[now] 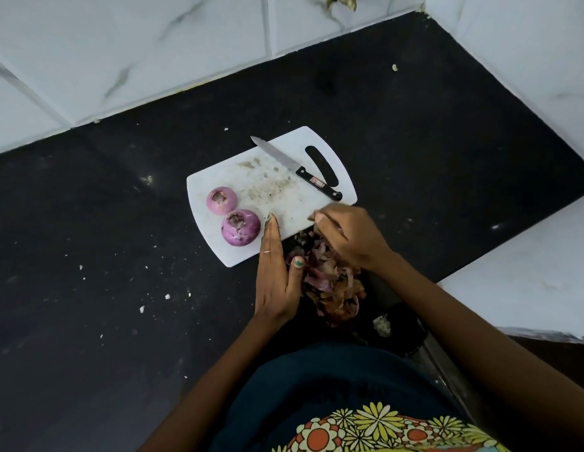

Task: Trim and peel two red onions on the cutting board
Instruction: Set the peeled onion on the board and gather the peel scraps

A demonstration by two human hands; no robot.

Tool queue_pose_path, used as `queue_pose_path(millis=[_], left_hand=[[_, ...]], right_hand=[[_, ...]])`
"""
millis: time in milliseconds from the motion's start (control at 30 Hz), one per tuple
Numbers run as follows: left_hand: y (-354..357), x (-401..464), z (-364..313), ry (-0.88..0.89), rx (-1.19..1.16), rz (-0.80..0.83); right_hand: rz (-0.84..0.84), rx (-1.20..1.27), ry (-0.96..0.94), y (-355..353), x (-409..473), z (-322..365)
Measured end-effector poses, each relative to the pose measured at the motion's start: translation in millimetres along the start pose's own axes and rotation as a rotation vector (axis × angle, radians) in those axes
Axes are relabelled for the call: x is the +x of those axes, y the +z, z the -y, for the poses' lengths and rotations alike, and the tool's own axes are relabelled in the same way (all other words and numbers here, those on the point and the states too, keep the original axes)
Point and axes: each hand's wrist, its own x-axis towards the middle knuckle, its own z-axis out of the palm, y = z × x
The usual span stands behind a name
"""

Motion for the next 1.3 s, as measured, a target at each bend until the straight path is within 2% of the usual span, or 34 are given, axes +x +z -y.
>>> queue_pose_path(millis=[67, 167, 233, 267, 333, 400, 467, 567, 667, 767, 867, 1133, 1300], left_hand=[[0.5, 0.2, 0.6, -0.005, 0.004, 0.002], [1.4, 0.3, 2.6, -0.017, -0.014, -0.001], [1.0, 0.0, 3.0, -0.026, -0.024, -0.007], [0.6, -0.3, 2.6, -0.027, -0.024, -0.009], [-0.8, -0.4, 1.1, -0.024, -0.023, -0.006], [-2.2, -0.4, -0.2, -0.001, -0.020, 0.005], [-3.1, -3.7, -2.2, 0.041, 0.013, 0.013], [-2.4, -12.8, -8.8, 0.102, 0.069, -0.006], [2.5, -19.4, -13.4, 0.125, 0.091, 0.009], [10.4, -15.8, -11.2, 0.121, 0.144, 0.077], [21.1, -4.6, -9.1, 0.098, 0.208, 0.088], [26.7, 10.8, -5.2, 0.075, 0.128, 0.209], [24.5, 13.4, -5.3, 0.001, -0.063, 0.204]], right_hand=[[-0.006, -0.011, 0.045, 6.1, 9.5, 5.4], [0.238, -0.197, -0.020, 17.6, 10.1, 7.9], [0.306, -0.186, -0.042, 19.2, -0.1, 4.8], [0.270, -0.106, -0.003, 15.9, -6.8, 4.2], [0.060, 0.059, 0.106, 4.7, -19.2, 1.4], [-0.195, 0.119, 0.192, -8.3, -31.4, -8.7], [-0.329, 0.139, 0.292, -16.4, -47.5, -16.9], [-0.334, 0.163, 0.395, -6.1, -82.5, -12.5], [-0.273, 0.145, 0.363, 23.0, -110.1, 2.0], [-0.273, 0.093, 0.357, 50.5, -105.8, 9.6], [-0.341, 0.046, 0.450, 66.7, -84.8, 18.2], [-0.463, 0.108, 0.475, 84.1, -61.5, 21.1], [-0.554, 0.320, 0.508, 92.3, -52.6, 33.2]])
